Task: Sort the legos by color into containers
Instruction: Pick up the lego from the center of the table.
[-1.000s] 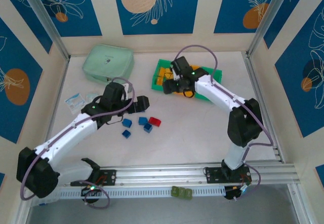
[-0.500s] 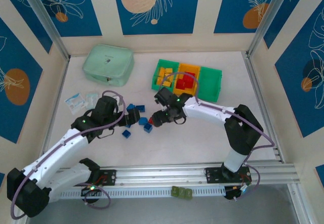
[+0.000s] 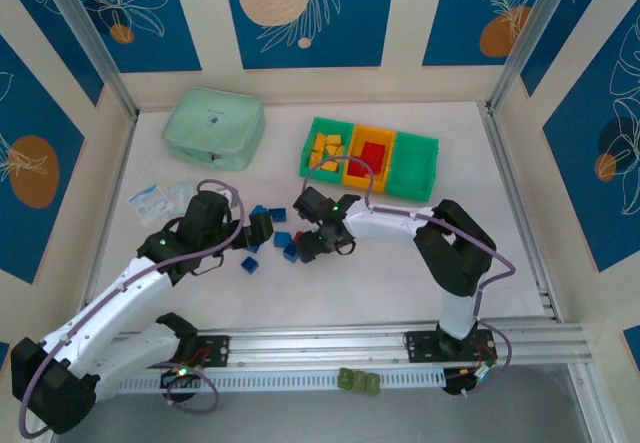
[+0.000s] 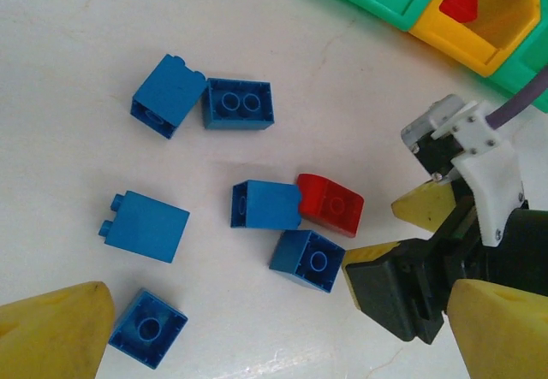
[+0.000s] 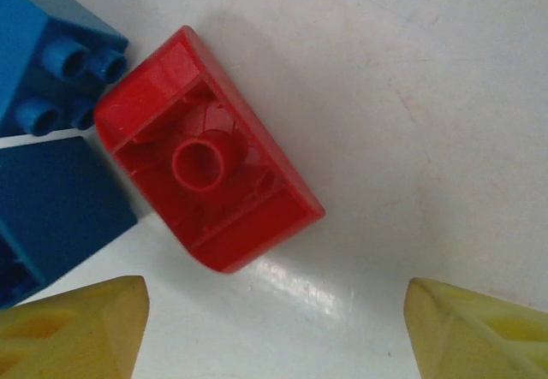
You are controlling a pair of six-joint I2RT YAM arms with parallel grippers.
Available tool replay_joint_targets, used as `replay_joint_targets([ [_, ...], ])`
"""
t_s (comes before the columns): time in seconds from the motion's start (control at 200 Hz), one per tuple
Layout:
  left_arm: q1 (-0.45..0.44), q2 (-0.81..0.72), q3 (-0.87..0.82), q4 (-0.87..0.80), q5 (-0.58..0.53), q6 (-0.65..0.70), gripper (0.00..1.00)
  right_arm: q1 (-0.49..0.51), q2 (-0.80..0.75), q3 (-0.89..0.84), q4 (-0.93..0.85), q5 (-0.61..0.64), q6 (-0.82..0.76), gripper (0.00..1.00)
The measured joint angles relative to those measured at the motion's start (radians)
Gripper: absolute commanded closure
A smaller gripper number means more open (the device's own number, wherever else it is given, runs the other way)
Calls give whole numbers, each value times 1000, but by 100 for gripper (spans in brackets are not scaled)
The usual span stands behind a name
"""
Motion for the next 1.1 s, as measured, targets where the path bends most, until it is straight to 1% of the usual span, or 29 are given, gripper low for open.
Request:
replay_joint_targets([
  [0.155,0,18,0,-4,-19,-5,1,-2,39,16,5,10,-14,26],
  [0.325,0,21,0,-15,-31,-18,1,-13,88,84,-19,28,-23,32],
  [0.71,0,18,1,-15,-44,-25,1,-29,117,125,-17,24,-60,49],
  [0.88,0,31,4,-14,-44,-25,1,-29,124,125,36,19,-77,55],
  [1.1,1,35,4,-14,-42,-25,1,-28,127,130,48,16,-94,60],
])
